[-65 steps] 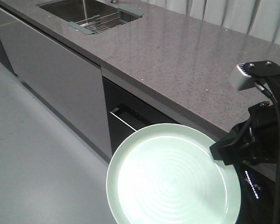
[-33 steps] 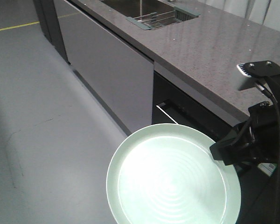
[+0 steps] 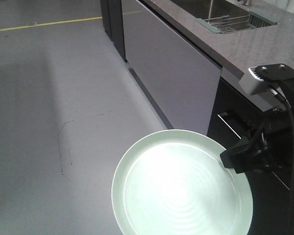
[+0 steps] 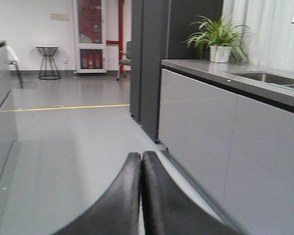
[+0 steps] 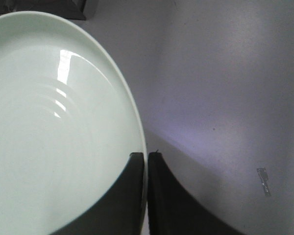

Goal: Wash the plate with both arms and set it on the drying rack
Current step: 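Hold the plate in the right gripper while the base drives to the sink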

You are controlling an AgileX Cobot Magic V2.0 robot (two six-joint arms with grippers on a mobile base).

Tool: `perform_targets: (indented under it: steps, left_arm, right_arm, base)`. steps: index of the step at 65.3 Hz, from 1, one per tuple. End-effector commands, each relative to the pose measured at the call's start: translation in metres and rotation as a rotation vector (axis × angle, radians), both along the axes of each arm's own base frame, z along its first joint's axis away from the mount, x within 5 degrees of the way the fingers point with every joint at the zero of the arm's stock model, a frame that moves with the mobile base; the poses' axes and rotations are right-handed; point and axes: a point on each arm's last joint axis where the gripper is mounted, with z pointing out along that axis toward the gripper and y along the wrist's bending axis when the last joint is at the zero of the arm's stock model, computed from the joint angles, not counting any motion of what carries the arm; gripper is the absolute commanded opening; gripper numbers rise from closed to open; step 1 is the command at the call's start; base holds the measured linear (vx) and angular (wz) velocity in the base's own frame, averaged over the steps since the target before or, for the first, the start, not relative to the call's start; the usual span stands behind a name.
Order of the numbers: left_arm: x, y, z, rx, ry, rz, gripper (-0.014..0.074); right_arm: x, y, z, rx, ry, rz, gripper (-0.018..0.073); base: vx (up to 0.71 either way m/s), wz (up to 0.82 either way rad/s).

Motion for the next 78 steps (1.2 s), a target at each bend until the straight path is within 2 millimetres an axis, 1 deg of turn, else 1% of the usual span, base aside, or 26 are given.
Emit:
perform_targets:
  steps: [1,40,78]
  left_arm:
    - [-0.0031,-0.0002,0.0166,-0.002,-0.117,-0.003,-0.0006]
    - [-0.0031,-0.0002,0.0166,-0.002,-0.117,-0.003,-0.0006]
    - [-0.0031,-0.0002,0.0166,-0.002,-0.117,-0.003,-0.0006]
  right_arm:
    - [-0.0027,0.0016,0.0135,0.051,-0.061,-0.003,-0.0008]
    - [-0.0027,0.0016,0.0135,0.051,-0.061,-0.003,-0.0008]
    - [-0.0027,0.0016,0.0135,0.051,-0.061,-0.003,-0.0008]
  base:
    - [-0.02,0.36]
    - [0.01,0.33]
    - [0.09,0.21]
